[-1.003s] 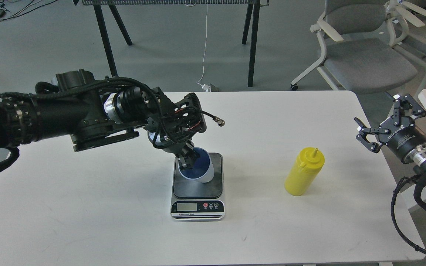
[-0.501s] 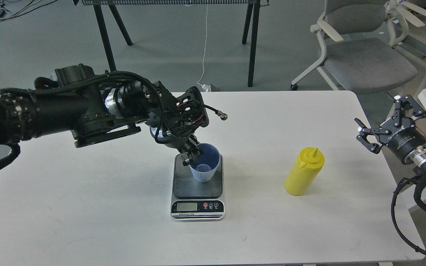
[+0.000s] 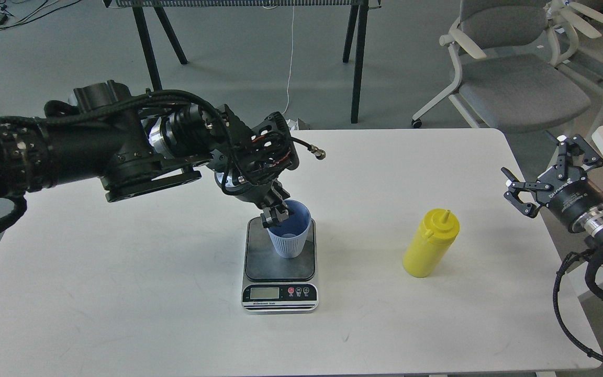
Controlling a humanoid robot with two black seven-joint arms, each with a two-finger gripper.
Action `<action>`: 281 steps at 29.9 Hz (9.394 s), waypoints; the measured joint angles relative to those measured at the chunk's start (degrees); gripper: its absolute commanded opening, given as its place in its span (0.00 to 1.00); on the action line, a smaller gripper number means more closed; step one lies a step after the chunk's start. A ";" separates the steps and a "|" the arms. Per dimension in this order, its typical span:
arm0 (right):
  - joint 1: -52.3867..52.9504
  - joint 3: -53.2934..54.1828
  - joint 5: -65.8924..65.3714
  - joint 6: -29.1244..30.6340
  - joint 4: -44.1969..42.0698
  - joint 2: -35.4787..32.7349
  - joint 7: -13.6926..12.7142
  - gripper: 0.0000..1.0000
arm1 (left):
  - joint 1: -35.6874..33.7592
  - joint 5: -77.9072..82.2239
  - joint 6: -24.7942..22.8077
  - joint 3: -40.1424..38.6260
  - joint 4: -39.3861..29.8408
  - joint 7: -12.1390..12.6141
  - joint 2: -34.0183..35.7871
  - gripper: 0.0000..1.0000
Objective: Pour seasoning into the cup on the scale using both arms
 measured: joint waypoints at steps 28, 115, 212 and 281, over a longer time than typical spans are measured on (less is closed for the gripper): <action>1.43 4.94 0.30 0.00 11.66 -8.00 -0.38 0.98 | -5.99 -36.20 0.00 -13.26 2.77 0.00 10.77 0.97; -17.93 -12.07 35.89 0.00 23.15 8.17 -0.89 0.99 | 8.40 -69.64 0.00 -18.64 19.21 0.00 14.58 0.99; 58.38 -68.38 -38.99 -40.74 18.41 23.30 -7.94 0.09 | 17.14 -69.59 0.00 -22.21 19.21 0.00 17.15 0.99; -12.38 29.02 23.56 -2.56 26.88 8.19 -0.63 0.09 | 18.38 -69.79 0.00 -22.77 19.18 0.00 17.67 0.99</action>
